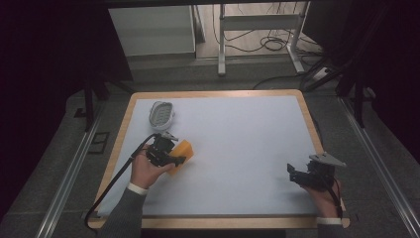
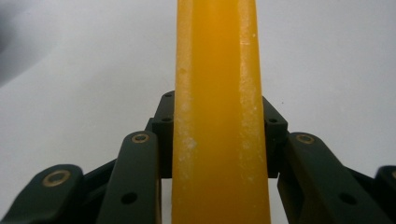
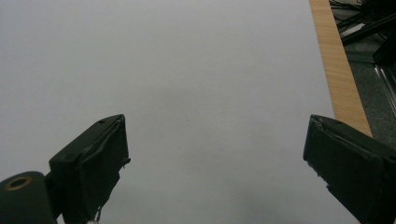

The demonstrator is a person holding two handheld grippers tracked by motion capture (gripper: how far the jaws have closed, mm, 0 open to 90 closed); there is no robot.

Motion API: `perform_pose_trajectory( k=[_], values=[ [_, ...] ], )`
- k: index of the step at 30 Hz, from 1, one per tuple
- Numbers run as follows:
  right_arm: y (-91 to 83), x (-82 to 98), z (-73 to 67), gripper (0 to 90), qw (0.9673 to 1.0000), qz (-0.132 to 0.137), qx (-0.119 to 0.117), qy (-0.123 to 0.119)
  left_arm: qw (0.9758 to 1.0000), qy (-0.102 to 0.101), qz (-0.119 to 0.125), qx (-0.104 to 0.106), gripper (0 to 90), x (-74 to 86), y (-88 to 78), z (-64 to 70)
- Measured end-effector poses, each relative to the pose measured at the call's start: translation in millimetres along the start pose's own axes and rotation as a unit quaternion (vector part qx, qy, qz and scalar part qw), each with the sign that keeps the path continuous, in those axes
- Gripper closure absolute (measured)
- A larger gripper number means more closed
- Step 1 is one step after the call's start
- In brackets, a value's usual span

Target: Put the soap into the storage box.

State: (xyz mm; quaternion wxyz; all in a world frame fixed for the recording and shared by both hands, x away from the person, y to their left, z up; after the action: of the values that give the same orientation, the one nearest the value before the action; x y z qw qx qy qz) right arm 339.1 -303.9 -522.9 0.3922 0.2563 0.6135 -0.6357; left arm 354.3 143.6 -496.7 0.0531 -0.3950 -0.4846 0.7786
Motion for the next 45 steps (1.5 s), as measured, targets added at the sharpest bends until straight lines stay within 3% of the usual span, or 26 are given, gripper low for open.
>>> perform_pose_trajectory(
  k=[45],
  values=[
    [-1.0, -0.1, 5.4, 6.8, 1.0, 0.001, 0.005, 0.005, 0.9996, -0.015, 0.021, -0.008, 61.1, -32.7, -12.9, -24.8]
  ],
)
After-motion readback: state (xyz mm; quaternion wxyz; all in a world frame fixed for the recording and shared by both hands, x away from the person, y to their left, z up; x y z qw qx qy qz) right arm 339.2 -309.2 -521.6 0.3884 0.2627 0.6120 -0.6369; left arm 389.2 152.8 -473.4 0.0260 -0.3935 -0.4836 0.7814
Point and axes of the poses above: each handheld gripper's, and its own axes: y roughly forward along the jaws, x roughly out of its underside, z roughly to its right, the point moved 4 cm from there along y, roughly forward along the jaws, and after that the axes turned 8 degrees about x, right-handed, at the moved point
